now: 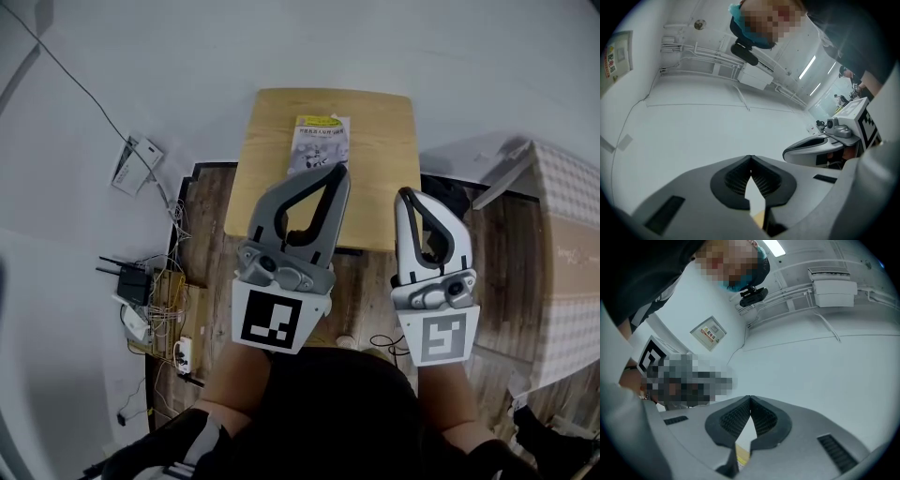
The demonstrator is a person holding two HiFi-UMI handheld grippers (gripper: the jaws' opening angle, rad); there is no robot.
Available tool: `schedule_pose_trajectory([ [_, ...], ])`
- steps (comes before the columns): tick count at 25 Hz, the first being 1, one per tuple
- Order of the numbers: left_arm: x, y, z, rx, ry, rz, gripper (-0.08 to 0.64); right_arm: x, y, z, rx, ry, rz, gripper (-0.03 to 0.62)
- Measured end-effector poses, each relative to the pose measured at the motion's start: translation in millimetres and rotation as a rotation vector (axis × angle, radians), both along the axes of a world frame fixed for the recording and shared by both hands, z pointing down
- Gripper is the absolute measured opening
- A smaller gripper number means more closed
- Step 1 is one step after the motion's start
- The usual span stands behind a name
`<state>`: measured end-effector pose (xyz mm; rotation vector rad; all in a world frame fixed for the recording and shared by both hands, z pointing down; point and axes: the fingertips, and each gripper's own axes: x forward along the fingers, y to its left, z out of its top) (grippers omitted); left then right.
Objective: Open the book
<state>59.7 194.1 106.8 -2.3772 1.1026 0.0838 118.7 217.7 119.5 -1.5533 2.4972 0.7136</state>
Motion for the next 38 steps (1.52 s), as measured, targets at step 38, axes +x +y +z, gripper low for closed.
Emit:
schedule_pose_trajectory([
  [38, -23.6, -215.9, 24.6, -0.088, -0.024, 0.129, 0.008, -27.3, -207.8, 14.7, -0.090, -0.007, 0.127, 0.028],
])
